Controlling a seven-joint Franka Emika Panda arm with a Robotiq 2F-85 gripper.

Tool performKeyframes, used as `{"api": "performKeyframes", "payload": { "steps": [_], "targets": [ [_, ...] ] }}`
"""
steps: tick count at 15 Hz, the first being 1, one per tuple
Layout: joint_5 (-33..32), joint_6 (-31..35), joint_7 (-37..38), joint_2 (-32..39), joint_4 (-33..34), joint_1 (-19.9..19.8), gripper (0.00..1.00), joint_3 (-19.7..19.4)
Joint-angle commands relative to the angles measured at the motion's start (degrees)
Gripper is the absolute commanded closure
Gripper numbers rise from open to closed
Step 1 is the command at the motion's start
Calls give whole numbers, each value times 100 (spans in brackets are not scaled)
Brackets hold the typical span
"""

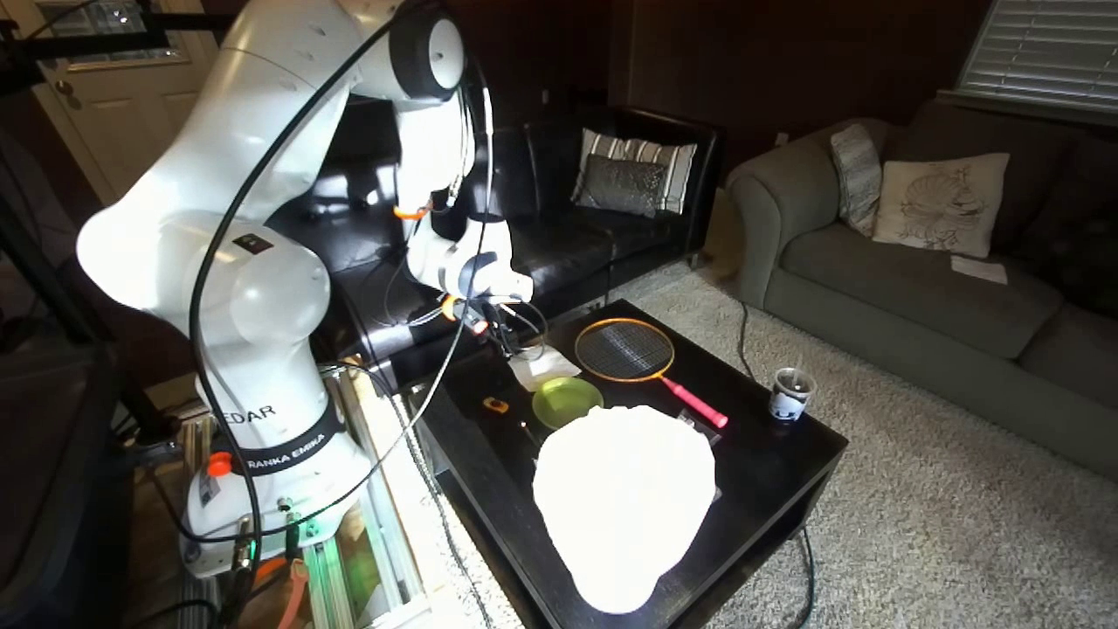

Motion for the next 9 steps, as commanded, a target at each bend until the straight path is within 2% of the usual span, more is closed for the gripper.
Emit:
{"api": "performKeyframes", "payload": {
  "steps": [1, 2, 3, 9],
  "targets": [
    [134, -133, 204, -673, -681, 169, 0, -40],
    [124, -113, 190, -794, -807, 150, 0, 4],
    [40, -6, 77, -359, -401, 75, 0, -9],
    [36, -7, 98, -639, -685, 76, 0, 13]
  ]
}}
